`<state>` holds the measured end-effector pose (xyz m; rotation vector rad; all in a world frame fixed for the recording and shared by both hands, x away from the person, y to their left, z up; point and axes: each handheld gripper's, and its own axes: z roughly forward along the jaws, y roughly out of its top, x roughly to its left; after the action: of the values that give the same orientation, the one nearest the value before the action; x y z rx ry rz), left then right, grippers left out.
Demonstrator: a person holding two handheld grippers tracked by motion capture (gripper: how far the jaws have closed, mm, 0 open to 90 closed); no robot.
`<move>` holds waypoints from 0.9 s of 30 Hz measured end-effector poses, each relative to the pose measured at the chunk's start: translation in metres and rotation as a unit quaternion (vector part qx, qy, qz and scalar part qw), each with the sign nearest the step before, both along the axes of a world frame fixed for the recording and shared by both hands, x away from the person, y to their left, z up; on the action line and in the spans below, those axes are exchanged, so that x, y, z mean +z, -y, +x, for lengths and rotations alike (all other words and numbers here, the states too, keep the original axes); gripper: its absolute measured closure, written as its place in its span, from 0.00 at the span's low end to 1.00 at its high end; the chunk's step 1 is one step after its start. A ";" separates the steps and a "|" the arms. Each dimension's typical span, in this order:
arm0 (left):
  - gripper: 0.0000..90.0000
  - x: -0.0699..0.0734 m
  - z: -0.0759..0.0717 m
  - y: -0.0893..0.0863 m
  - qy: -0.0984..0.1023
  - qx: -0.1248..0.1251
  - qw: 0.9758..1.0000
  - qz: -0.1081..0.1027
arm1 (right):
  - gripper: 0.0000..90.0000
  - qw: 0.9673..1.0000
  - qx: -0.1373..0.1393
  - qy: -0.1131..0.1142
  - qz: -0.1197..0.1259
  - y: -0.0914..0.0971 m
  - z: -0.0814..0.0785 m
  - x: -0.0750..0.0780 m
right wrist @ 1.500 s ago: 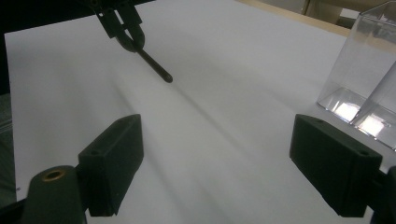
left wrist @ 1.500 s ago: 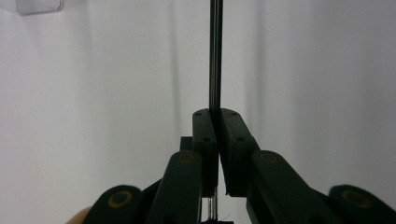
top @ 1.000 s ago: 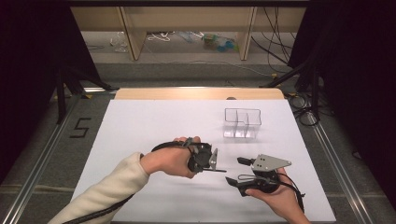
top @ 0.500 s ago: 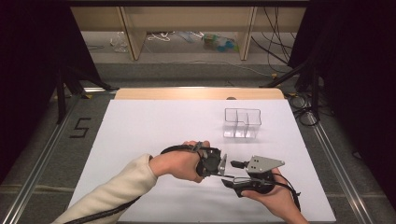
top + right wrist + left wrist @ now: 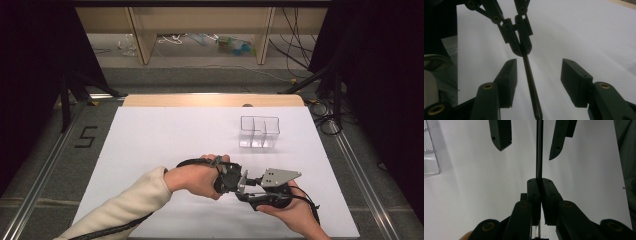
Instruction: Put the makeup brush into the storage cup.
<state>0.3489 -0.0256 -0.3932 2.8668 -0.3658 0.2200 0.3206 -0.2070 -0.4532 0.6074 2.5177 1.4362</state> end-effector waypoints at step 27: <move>0.95 0.003 -0.006 0.003 0.011 -0.020 1.000 0.000 | 0.93 0.999 0.044 0.000 -0.029 -0.003 -0.004 -0.002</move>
<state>0.3427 -0.0282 -0.3904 2.8551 -0.4280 0.2441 0.3166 -0.2044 -0.4551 0.4931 2.6054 1.3858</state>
